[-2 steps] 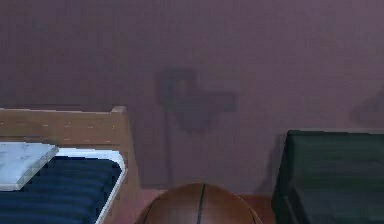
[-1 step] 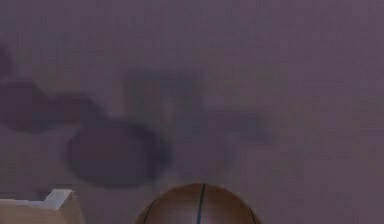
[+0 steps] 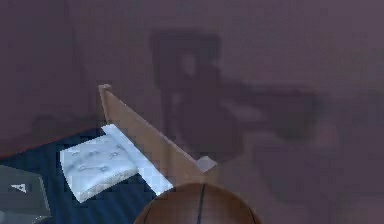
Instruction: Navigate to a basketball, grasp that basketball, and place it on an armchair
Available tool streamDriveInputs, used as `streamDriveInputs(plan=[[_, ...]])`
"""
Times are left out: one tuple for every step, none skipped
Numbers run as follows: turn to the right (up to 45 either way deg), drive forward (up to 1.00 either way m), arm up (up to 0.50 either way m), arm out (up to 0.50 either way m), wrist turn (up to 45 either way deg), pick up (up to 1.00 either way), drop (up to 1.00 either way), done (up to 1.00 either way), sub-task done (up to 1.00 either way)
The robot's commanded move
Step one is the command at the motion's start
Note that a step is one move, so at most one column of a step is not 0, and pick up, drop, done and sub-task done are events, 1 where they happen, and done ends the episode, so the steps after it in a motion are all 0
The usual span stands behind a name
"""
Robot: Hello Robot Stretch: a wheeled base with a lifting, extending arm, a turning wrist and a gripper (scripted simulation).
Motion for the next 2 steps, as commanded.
streamDriveInputs(plan=[[-39.0,0.00,0.00,0.00,0.0,0.00,0.00,0.00,0.00],[45.0,0.00,0.00,0.00,0.0,0.00,0.00,0.00,0.00]])
